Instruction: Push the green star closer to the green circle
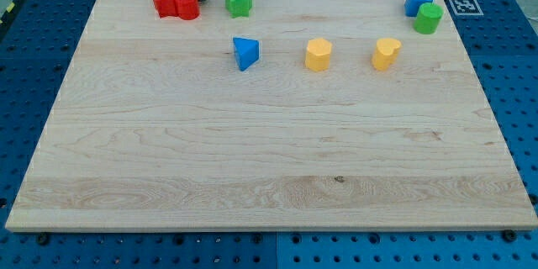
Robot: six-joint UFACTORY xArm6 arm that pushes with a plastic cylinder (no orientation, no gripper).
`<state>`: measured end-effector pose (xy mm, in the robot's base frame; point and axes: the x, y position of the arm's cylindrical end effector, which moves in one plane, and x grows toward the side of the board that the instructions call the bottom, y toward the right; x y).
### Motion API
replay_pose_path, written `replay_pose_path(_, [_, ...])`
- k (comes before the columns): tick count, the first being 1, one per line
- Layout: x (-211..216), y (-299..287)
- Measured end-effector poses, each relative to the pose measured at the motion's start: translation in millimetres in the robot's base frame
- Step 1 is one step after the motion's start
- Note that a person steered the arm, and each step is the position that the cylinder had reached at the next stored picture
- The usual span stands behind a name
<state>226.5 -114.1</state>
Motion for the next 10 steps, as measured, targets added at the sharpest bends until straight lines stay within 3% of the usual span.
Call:
replay_pose_path(2, [18, 66])
replay_pose_path(6, [86, 81])
replay_pose_path(10, [107, 202])
